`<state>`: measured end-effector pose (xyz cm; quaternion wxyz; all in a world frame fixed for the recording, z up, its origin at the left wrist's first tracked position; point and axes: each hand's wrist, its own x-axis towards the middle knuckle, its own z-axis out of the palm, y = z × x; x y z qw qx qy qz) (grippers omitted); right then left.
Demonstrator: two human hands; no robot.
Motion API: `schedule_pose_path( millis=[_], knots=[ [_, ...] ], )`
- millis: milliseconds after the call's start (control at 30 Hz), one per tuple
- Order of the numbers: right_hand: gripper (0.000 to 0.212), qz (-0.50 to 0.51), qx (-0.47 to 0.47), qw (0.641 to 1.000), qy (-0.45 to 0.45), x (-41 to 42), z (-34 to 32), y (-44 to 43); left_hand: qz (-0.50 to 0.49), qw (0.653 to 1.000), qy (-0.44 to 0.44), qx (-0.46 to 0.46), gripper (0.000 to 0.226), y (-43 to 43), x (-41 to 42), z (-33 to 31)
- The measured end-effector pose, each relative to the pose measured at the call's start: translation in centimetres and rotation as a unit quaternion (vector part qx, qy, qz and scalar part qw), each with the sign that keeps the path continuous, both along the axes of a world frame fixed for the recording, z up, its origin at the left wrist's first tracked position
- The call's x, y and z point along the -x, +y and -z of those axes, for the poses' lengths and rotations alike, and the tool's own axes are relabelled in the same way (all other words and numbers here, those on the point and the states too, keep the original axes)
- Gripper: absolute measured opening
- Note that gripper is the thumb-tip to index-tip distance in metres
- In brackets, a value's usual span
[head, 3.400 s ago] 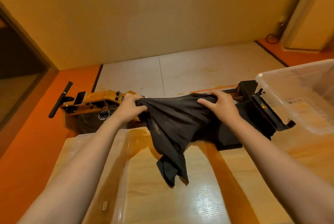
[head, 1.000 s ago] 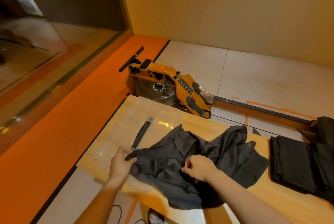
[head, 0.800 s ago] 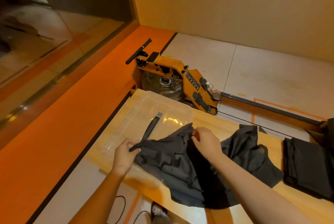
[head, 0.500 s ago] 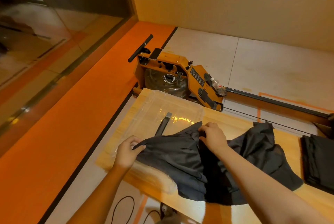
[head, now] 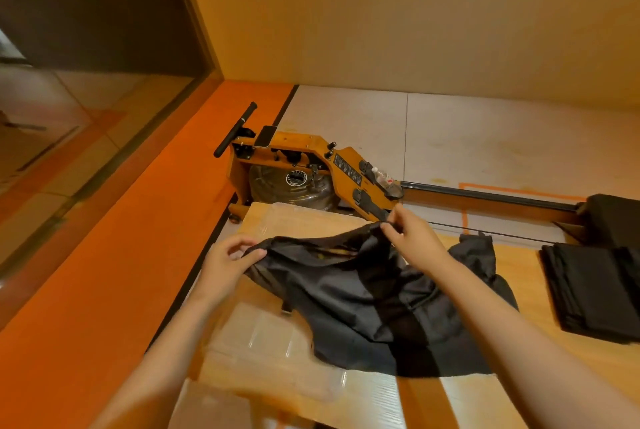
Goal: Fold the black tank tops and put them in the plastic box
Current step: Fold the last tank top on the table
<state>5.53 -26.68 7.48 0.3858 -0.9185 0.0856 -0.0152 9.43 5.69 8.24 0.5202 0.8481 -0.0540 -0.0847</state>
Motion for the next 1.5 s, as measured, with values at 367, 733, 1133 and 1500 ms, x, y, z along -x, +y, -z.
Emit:
schedule_pose_path(
  millis=[367, 733, 1133, 1500],
  knots=[
    [0.020, 0.029, -0.090, 0.990, -0.108, 4.0, -7.2, -5.3, 0.050, 0.984, -0.160, -0.065, 0.012, -4.8, 1.4, -9.2],
    [0.016, 0.044, -0.049, 0.949, -0.307, 7.8, -23.6, -13.9, 0.101, 0.967, -0.229, -0.037, 0.004, -11.7, 2.2, -22.5],
    [0.013, 0.059, -0.057, 0.923, -0.376, 15.7, -33.0, -18.9, 0.109, 0.941, -0.307, 0.092, 0.011, -18.0, 7.4, -33.9],
    [0.022, 0.075, 0.024, 0.887, -0.455, 18.3, -36.0, -19.7, 0.126, 0.933, -0.313, 0.123, 0.018, -21.2, 8.6, -36.2]
  ],
)
